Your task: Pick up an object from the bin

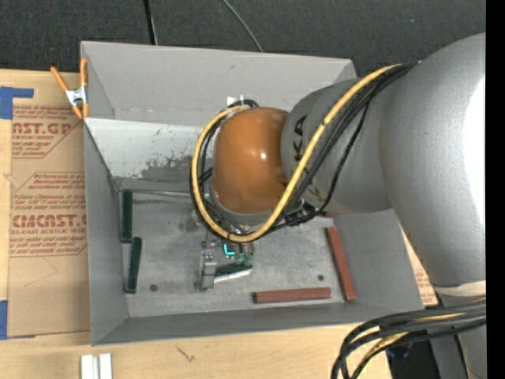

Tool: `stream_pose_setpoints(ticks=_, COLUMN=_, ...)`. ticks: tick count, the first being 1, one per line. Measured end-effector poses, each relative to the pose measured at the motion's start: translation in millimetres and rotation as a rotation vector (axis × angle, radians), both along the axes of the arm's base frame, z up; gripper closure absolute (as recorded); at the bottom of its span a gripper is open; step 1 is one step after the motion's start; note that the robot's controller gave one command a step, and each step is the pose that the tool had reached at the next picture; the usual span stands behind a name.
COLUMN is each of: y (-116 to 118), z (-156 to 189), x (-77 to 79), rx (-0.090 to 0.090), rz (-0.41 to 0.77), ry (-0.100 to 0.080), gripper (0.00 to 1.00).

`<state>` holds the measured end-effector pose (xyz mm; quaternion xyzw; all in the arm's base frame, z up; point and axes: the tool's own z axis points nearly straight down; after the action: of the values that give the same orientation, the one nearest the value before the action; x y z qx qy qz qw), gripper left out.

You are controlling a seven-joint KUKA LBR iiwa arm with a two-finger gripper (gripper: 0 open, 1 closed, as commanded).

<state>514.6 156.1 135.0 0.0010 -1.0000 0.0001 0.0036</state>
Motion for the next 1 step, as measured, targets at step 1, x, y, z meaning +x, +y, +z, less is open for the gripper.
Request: stream_pose_setpoints(ticks=1, y=-0.5, z=4.0, x=2.2, rx=0.001, rz=-0.001, ry=-0.007, gripper=0.0)
